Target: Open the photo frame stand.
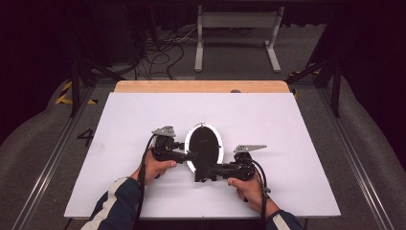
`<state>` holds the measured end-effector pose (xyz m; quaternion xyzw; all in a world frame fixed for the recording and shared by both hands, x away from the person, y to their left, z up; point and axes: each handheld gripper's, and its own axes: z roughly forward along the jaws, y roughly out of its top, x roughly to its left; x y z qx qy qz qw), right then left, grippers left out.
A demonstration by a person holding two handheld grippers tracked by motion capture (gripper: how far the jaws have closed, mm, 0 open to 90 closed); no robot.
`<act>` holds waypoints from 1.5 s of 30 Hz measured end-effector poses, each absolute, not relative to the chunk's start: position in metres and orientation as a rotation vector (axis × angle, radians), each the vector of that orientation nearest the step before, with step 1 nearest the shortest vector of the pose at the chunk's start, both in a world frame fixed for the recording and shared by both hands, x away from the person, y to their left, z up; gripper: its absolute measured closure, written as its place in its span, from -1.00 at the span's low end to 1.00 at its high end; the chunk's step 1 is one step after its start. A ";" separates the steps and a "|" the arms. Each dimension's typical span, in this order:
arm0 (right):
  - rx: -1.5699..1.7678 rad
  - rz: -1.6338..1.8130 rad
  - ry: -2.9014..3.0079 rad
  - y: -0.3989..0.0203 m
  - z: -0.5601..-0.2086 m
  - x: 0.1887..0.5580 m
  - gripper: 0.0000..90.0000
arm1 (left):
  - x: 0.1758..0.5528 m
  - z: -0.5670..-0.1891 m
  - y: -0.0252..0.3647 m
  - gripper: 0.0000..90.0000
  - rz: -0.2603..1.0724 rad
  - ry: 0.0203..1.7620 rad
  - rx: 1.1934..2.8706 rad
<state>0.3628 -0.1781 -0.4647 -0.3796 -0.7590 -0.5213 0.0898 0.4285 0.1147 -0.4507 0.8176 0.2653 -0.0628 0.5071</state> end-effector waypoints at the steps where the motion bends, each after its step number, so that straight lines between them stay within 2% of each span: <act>1: -1.129 -1.558 -2.259 -0.178 -0.465 0.363 0.59 | 0.427 -0.449 0.115 0.13 -0.133 0.645 1.974; 2: -1.134 -1.556 -2.258 -0.178 -0.465 0.363 0.60 | 0.427 -0.447 0.115 0.22 -0.108 0.631 1.988; 8: -1.144 -1.548 -2.282 -0.178 -0.463 0.363 0.65 | 0.421 -0.440 0.116 0.26 -0.061 0.585 2.006; 11: -1.145 -1.554 -2.299 -0.178 -0.462 0.363 0.71 | 0.416 -0.432 0.114 0.35 -0.034 0.529 2.029; 13: -1.154 -1.550 -2.311 -0.178 -0.461 0.363 0.73 | 0.413 -0.426 0.111 0.36 0.014 0.502 2.059; 25: -1.142 -1.549 -2.343 -0.180 -0.459 0.364 0.74 | 0.412 -0.421 0.102 0.33 0.064 0.476 2.098; 32: -1.145 -1.575 -2.394 -0.180 -0.454 0.367 0.73 | 0.407 -0.413 0.096 0.35 0.218 0.426 2.116; 36: -1.132 -1.583 -2.407 -0.180 -0.450 0.369 0.73 | 0.404 -0.408 0.092 0.37 0.384 0.378 2.140; 38: -1.133 -1.580 -2.442 -0.179 -0.446 0.369 0.73 | 0.403 -0.408 0.091 0.46 0.444 0.374 2.143; 45: -1.122 -1.573 -2.494 -0.179 -0.443 0.366 0.71 | 0.400 -0.410 0.093 0.54 0.452 0.376 2.114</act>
